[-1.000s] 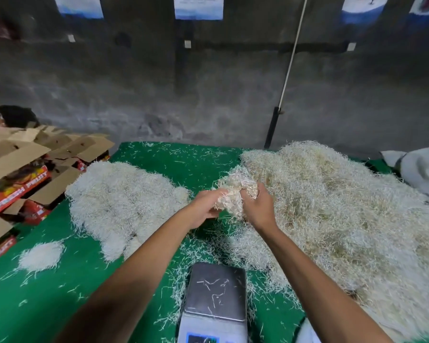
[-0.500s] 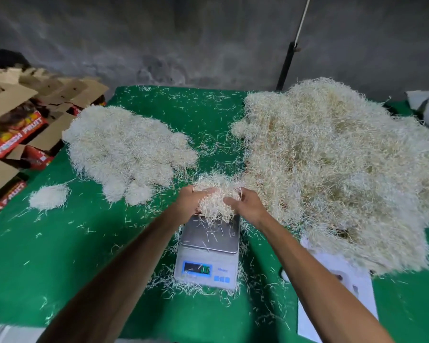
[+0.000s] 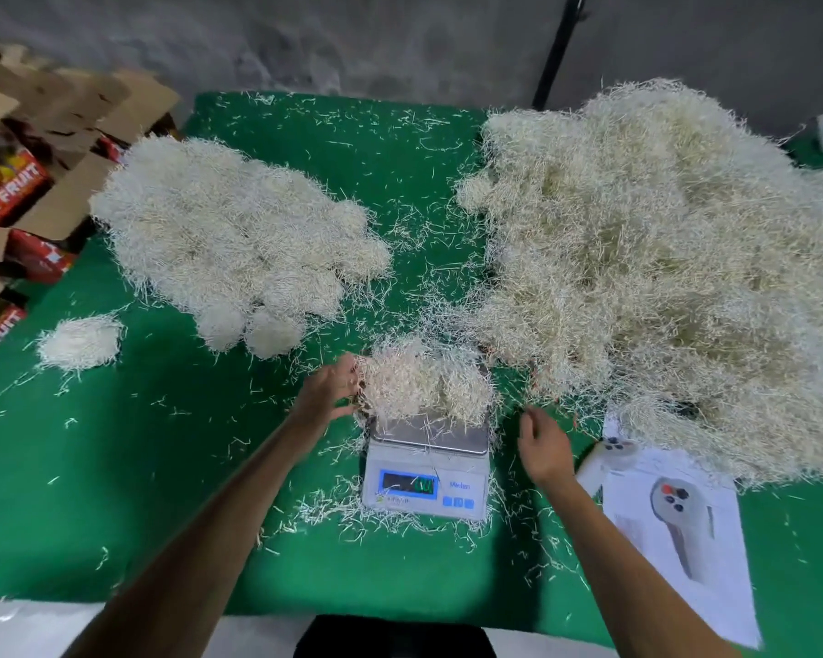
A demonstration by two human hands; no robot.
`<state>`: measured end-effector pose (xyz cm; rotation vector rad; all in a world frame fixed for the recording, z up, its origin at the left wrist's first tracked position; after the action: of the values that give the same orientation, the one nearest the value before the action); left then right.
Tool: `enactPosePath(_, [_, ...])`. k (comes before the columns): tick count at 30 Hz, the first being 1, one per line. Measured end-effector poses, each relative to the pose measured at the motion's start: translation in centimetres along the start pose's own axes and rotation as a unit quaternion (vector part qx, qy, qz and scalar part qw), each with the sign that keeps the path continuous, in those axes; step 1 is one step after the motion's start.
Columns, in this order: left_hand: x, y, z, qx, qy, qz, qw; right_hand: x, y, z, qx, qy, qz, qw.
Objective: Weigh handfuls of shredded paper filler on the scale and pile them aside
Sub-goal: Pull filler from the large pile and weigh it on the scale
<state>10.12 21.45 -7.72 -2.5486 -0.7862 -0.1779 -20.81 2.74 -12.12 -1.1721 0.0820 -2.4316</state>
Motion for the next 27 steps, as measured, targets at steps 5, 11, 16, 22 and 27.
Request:
enactPosePath(5, [0.5,-1.5,8.8,-0.029,0.259,-0.028,0.965,-6.3,-5.5,-3.0,0.056,-0.208,0.015,0.976])
enactPosePath(11, [-2.3,-4.0,12.2,-0.089,0.415,-0.03,0.905,-6.2,-6.3,-2.5,0.054,-0.164,-0.045,0.984])
enactPosePath(16, [-2.2,-4.3,12.6,-0.088,0.429,-0.022,0.899,-5.5,-6.5,-2.5,0.056,-0.177,-0.059,0.981])
enactPosePath(22, [-2.6,-4.1,12.8,-0.073,0.421,-0.019,0.904,-4.4,-5.7,-2.0,0.062,-0.226,-0.063,0.97])
enactPosePath(27, [-2.5,-3.6,13.3,-0.063,0.403,-0.009,0.913,-4.2,-5.6,-2.0,0.072,-0.245,-0.06,0.965])
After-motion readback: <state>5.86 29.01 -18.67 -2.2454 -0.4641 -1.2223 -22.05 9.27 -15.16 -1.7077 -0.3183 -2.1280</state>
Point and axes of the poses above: each hand's wrist, its own y-axis towards the middle knuckle, its own x-axis out of the back of the hand, z = x × y, the point moved 10 cm from there along y, towards the middle knuckle, and after that the axes turned 2 degrees about -z, right-handed, at the moved point
